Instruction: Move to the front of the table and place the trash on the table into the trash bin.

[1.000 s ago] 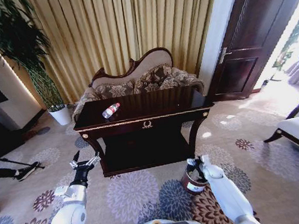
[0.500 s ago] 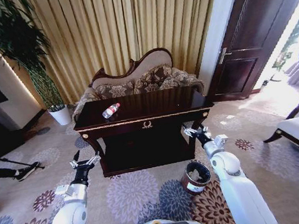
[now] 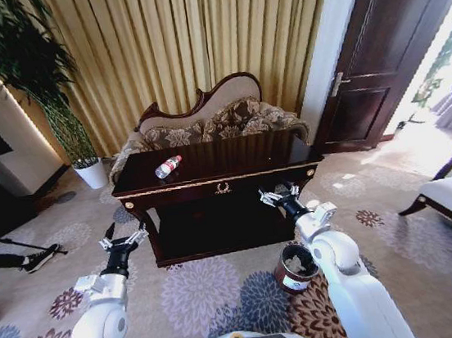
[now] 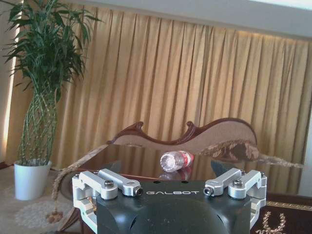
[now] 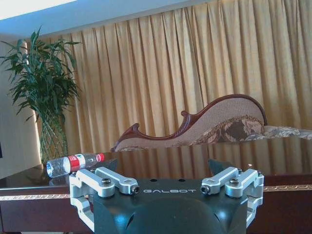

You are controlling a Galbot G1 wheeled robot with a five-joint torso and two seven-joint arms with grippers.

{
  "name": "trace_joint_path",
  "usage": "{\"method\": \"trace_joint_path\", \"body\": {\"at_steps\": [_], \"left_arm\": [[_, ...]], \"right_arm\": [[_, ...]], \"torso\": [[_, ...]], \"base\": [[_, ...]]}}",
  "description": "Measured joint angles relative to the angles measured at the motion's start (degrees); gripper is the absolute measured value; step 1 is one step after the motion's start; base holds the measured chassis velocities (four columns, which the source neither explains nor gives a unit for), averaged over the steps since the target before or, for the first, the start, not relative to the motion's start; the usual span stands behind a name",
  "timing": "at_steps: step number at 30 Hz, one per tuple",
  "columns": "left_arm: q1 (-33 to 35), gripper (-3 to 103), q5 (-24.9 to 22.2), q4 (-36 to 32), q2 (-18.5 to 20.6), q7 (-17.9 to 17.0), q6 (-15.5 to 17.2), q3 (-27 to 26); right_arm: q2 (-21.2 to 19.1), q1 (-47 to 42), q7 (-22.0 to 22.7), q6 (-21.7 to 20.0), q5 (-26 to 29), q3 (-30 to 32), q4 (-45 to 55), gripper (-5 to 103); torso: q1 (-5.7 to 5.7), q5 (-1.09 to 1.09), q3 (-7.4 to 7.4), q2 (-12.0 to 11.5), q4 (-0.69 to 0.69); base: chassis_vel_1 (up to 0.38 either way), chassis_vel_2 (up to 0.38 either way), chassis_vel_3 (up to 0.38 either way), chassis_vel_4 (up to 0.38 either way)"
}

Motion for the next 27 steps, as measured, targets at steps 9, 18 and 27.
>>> {"method": "trace_joint_path", "body": {"at_steps": [9, 18, 27], "left_arm": [[-1.3, 100, -2.0, -3.5, 3.5, -4.9, 6.6, -0.8], [-1.4, 100, -2.6, -4.8, 5.0, -5.9, 7.8, -1.4], [-1.3, 100, -2.5, -4.3, 5.0, -5.3, 6.9, -1.2]], "right_arm": [[-1.3, 0.6, 0.0, -0.2, 2.8, 0.3, -0.2, 100], [-1.1, 1.1, 0.0, 0.3, 2.7, -0.5, -0.1, 100], [-0.8, 1.4, 0.0, 0.4, 2.3, -1.4, -0.5, 100]], "torso": [[0.00, 0.00, 0.00, 0.0, 0.01], [0.00, 0.00, 0.00, 0.0, 0.01], [0.00, 0.00, 0.00, 0.0, 0.01]], "base": [[0.000, 0.000, 0.000, 0.000], [0.000, 0.000, 0.000, 0.000], [0.000, 0.000, 0.000, 0.000]]}}
